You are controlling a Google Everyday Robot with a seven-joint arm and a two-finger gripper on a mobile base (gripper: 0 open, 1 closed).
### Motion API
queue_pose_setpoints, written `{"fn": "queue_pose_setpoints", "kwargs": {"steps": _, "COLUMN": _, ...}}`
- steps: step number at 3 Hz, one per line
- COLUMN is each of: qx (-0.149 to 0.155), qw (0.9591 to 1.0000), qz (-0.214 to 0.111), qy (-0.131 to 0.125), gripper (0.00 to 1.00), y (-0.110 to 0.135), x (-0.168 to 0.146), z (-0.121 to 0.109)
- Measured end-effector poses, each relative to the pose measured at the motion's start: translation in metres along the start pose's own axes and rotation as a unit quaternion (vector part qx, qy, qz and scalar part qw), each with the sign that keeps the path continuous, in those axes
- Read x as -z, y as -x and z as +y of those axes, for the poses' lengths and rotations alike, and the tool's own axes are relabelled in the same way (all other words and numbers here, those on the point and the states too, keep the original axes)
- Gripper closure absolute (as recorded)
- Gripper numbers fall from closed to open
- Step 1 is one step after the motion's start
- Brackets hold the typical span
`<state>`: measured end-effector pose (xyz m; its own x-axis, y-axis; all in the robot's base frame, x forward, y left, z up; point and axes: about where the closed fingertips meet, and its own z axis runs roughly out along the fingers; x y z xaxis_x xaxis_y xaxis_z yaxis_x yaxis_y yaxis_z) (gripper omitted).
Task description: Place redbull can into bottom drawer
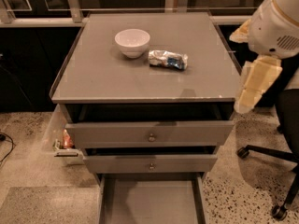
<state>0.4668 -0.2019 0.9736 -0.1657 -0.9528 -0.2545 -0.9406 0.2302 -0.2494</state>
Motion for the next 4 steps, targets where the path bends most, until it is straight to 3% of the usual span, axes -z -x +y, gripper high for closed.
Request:
{"fn": "queue_pose_setpoints", "kwargs": {"steps": 1, "qx": 0.031, "qw": 0.9981, "qz": -0.052, "qy": -0.011, "gripper": 0.0, "y": 0.019, "x": -0.015, "z": -0.034}}
{"fn": "queue_pose_setpoints", "kwargs": {"steps": 2, "qx": 0.055, "qw": 0.9931, "qz": -0.1, "qy": -0.027, "gripper": 0.0, "y": 0.033, "x": -0.029, "z": -0.068}}
{"fn": "queue_pose_setpoints", "kwargs": {"steps": 4, "qx": 0.048, "qw": 0.9844, "qz": -0.167, "qy": -0.025, "gripper": 0.0, "y": 0.037, "x": -0.078, "z": -0.133}}
